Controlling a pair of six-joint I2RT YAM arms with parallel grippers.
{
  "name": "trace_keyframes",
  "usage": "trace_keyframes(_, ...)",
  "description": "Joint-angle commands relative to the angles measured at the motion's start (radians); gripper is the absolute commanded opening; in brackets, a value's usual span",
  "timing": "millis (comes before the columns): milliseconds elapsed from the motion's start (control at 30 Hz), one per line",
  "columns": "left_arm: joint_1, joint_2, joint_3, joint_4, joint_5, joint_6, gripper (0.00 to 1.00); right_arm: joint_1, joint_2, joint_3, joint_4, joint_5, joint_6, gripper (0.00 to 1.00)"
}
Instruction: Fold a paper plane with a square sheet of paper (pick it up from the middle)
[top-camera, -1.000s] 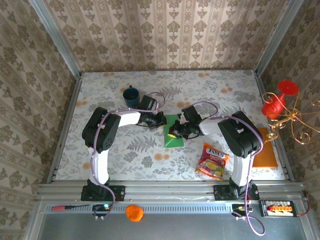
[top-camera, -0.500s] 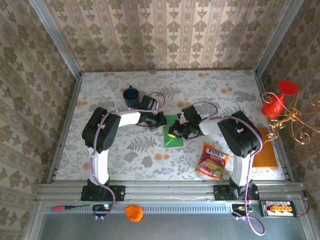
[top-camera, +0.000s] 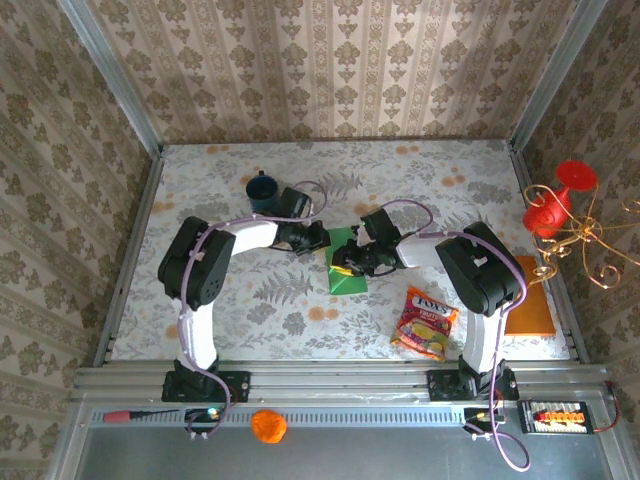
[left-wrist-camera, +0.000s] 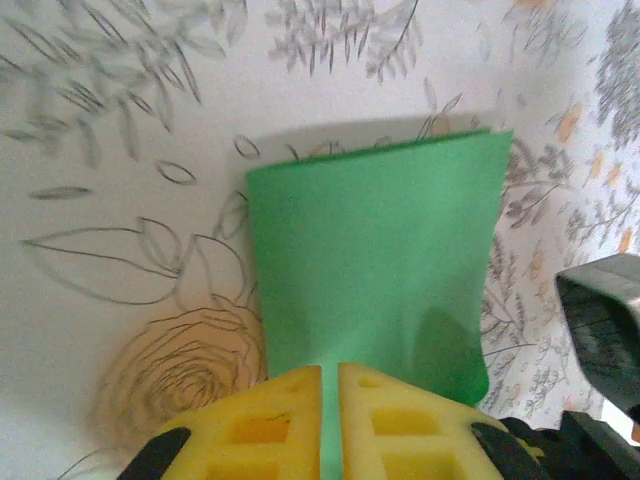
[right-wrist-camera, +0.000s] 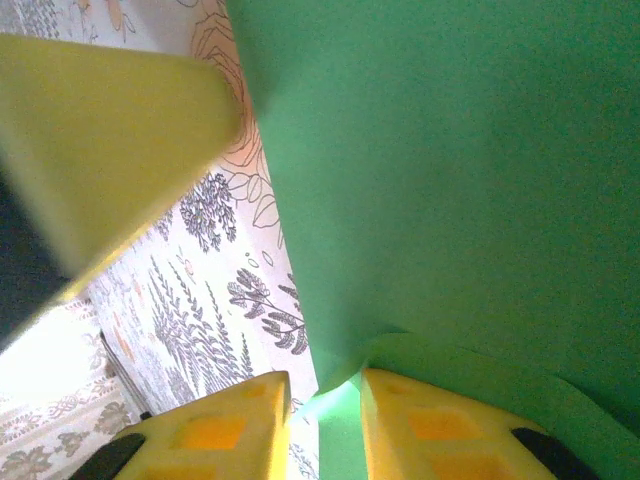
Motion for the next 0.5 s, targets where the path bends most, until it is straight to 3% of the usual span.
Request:
trace_keyframes(0,0.032,-0.106,-0.046,-0.021,-0.084,-0.019,0.15,-0.004,0.032,-0.022,-0.13,0.085,-0.012,0.29)
trace_keyframes(200,0.031,-0.167,-0.12,0.008,-0.092,-0.022,0.15,-0.004,0.025,-0.022,-0.146,0.098,-0.019,0.34)
trace_keyframes(267,0.014,-0.174,-0.127,0.006,-0.088,-0.015,0.12,-0.004,0.027,-0.021,-0.157,0.104,-0.02,0.28)
trace_keyframes(467,-0.039,-0.178,-0.132,-0.003,-0.086,-0.005,0.06,-0.004,0.028,-0.017,-0.189,0.125,-0.026,0.22)
